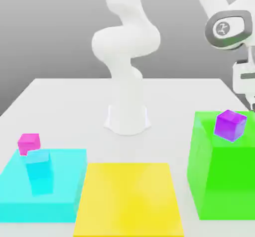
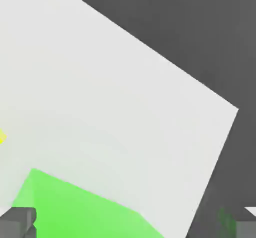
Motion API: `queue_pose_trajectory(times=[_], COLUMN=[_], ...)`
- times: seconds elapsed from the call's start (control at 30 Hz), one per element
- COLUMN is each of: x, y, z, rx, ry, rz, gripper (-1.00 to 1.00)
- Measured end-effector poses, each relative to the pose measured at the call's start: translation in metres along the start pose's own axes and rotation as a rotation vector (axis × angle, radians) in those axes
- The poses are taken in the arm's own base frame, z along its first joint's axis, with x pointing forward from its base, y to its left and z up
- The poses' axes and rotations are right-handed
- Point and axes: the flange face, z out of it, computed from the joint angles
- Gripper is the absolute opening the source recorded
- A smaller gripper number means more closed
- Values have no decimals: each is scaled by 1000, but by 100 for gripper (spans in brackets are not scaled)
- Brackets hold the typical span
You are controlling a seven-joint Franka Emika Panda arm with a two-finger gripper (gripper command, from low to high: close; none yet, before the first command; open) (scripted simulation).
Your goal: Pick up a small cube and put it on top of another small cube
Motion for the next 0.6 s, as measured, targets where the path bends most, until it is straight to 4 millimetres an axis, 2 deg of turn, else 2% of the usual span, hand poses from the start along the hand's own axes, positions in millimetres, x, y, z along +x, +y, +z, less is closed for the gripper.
queue_pose_trajectory(times=[0.03, 0.1, 0.33, 0.43, 0.6], x=[0, -7, -39, -40, -45], y=[-13, -21, -25, -39, -52], z=[13, 30, 75, 81, 125], rx=[34, 84, 231, 257, 262], ry=[-15, -42, -118, -114, -111], rz=[-71, -135, -242, -351, -376], gripper=[0, 0, 0, 0, 0])
